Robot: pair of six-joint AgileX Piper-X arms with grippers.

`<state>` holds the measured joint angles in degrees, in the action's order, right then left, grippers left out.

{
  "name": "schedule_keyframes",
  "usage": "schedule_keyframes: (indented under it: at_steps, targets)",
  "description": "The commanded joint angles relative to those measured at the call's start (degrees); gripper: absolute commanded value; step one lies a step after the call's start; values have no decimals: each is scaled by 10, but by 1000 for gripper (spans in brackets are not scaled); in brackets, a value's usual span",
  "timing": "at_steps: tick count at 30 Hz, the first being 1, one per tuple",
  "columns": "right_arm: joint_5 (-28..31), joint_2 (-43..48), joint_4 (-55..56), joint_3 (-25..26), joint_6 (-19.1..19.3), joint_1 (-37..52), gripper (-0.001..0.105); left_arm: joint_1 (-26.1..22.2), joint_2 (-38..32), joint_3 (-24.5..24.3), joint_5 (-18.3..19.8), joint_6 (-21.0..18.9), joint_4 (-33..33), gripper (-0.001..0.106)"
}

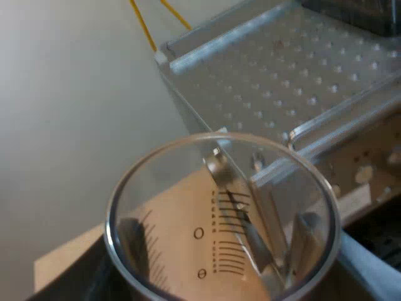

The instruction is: Pour the beans into the coffee machine

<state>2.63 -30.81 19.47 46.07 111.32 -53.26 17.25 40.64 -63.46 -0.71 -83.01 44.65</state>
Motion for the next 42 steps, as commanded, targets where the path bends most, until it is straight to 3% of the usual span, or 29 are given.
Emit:
schedule_keyframes:
  at_steps: [1, 6, 9, 15, 20, 28, 34, 39, 42]
  targets:
    - [-3, -17, -3, 5, -18, -1, 69, -1, -40, 47, 20, -21, -18, 19]
    - [-3, -40, -3, 5, -19, -1, 69, -1, -79, 109, 23, -45, -39, 19]
    - [-3, -59, -3, 5, -19, -1, 69, -1, -115, 175, 36, -91, -99, 19]
    - [-26, -79, -3, 5, -23, -1, 69, -1, -120, 239, 56, -122, -137, 19]
    - [-41, -97, -3, 5, -23, -1, 69, -1, -120, 275, 57, -158, -188, 19]
    - [-60, -121, -4, 5, -49, -1, 69, -24, -120, 306, 57, -158, -210, 19]
    - [-63, -125, -10, 0, -53, -1, 69, -107, -120, 330, 132, -158, -238, 19]
    - [-63, -125, -57, -29, -66, -1, 69, -211, -113, 373, 223, -156, -288, 19]
    - [-63, -125, -90, -53, -76, -1, 69, -234, -103, 391, 242, -156, -312, 19]
